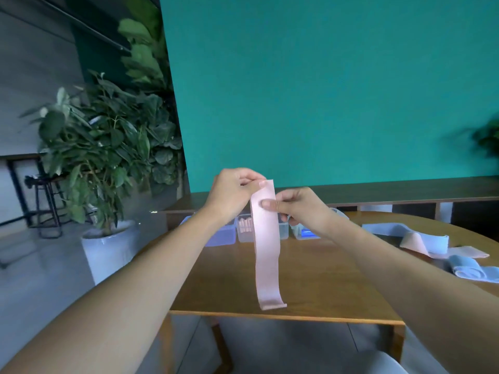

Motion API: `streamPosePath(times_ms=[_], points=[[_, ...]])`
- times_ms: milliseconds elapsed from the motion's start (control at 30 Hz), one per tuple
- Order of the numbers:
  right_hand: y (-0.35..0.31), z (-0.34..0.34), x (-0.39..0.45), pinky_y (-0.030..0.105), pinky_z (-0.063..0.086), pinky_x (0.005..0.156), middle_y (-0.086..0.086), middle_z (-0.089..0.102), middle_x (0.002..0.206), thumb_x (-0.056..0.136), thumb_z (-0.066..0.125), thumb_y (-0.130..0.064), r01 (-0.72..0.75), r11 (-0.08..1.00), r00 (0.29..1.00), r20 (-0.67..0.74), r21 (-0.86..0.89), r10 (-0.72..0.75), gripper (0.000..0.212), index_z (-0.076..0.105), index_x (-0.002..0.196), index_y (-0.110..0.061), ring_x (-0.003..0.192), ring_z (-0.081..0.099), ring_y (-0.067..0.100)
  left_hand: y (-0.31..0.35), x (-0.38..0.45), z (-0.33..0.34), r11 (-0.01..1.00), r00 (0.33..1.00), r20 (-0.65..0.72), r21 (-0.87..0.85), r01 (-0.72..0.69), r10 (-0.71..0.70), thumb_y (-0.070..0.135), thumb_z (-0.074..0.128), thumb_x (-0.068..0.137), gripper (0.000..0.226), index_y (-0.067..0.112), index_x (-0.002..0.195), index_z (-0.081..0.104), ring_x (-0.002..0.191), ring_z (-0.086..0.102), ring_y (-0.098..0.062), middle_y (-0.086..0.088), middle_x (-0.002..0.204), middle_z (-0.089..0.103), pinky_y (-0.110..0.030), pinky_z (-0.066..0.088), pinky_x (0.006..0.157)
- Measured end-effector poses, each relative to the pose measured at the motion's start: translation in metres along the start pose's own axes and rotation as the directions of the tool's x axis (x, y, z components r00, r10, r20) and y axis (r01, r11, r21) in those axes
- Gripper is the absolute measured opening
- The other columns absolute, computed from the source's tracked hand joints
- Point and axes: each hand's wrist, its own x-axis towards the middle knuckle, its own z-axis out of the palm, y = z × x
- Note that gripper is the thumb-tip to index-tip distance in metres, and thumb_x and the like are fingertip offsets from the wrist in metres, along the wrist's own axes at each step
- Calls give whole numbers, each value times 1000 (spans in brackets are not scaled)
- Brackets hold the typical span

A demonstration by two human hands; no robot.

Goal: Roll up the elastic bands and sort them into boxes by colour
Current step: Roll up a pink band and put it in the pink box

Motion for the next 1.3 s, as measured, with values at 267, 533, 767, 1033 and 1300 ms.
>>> streamPosePath(times_ms=[267, 533, 767, 1033, 1300], points=[[38, 16, 7, 19, 34, 48, 2, 55, 59, 85, 80, -33, -68, 998, 989, 130, -3, 68, 34, 77, 91, 0, 54, 44, 11, -43, 5, -5, 997, 997, 28, 33, 75, -76, 20, 77, 87, 5, 22, 90, 80, 87, 71, -6, 9, 88, 77, -29, 56, 85], [113, 17, 16, 21, 41, 61, 10, 72, 98, 83, 80, -42, -211, 973, 949, 218, -95, 227, 25, 77, 103, -26, 79, 60, 13, -65, 24, 2, 988, 987, -49, -23, 152, -153, 16, 75, 89, 5, 14, 92, 79, 56, 59, 4, 11, 67, 70, -13, 46, 58], [163, 31, 30, 3, 40, 52, -11, 61, 103, 86, 80, -28, -230, 965, 958, 145, -128, 247, 46, 61, 126, -15, 92, 58, 7, -58, 47, -7, 992, 992, -14, 2, 123, -123, 14, 71, 92, 13, 5, 100, 77, 44, 48, 3, 17, 49, 61, -7, 36, 47], [195, 51, 35, 28, 54, 88, -8, 77, 101, 78, 85, -41, -310, 929, 907, 230, -202, 353, 30, 81, 100, -21, 97, 69, 13, -65, 61, -22, 996, 996, -21, 24, 87, -86, 20, 73, 91, 10, 13, 95, 78, 59, 59, -8, -8, 72, 72, -22, 44, 48], [188, 6, 23, 25, 53, 76, 8, 77, 99, 84, 81, -35, -406, 906, 903, 207, 121, 377, 40, 74, 110, -6, 89, 71, 14, -124, 59, -47, 942, 937, -226, 144, 302, -265, 21, 71, 91, 7, 18, 92, 77, 60, 67, -11, -6, 71, 74, -21, 49, 49]])
